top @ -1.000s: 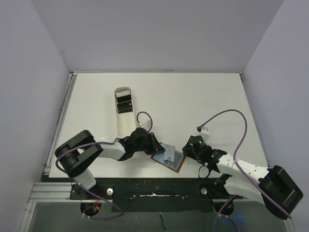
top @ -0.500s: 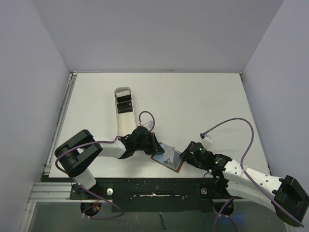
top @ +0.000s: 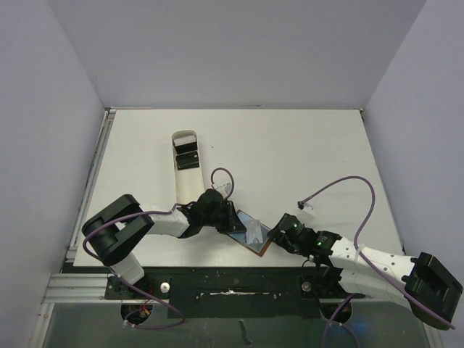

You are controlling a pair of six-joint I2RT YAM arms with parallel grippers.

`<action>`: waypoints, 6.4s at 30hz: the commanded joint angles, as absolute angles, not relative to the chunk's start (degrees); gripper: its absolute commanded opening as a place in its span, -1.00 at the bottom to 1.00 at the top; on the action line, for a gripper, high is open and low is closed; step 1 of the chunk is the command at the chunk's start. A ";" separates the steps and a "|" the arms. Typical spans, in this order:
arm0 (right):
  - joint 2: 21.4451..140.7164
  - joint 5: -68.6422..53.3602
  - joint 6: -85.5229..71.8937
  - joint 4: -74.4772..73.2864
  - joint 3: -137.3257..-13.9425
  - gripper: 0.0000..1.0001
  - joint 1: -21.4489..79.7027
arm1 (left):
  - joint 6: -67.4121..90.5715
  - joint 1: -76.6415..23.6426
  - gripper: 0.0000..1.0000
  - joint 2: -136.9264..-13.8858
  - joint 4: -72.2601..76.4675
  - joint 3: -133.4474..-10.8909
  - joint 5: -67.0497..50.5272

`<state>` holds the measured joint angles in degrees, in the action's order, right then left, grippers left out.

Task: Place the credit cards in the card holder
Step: Insert the credit card into the card holder.

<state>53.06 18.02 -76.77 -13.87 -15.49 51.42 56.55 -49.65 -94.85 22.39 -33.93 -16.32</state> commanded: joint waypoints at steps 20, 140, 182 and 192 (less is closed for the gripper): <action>55.09 17.89 -62.23 -10.87 -22.80 -0.41 51.84 | 62.78 -49.30 -1.00 -93.22 37.64 -30.65 -14.97; 64.45 18.85 -64.04 -5.19 -16.29 -0.57 40.61 | 48.77 -45.26 -1.00 -99.91 20.24 -40.70 -24.56; 64.51 20.05 -67.61 -4.81 -14.82 -0.58 42.86 | 56.31 -47.32 -1.00 -103.27 13.23 -42.41 -23.63; 60.54 20.79 -66.46 -10.37 -18.21 -0.48 43.56 | 55.64 -47.99 -0.63 -100.27 11.86 -43.88 -18.83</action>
<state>62.81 20.14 -67.92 -1.50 -17.08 42.85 58.48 -47.35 -101.91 16.91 -42.04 -23.90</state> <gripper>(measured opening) 0.245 0.152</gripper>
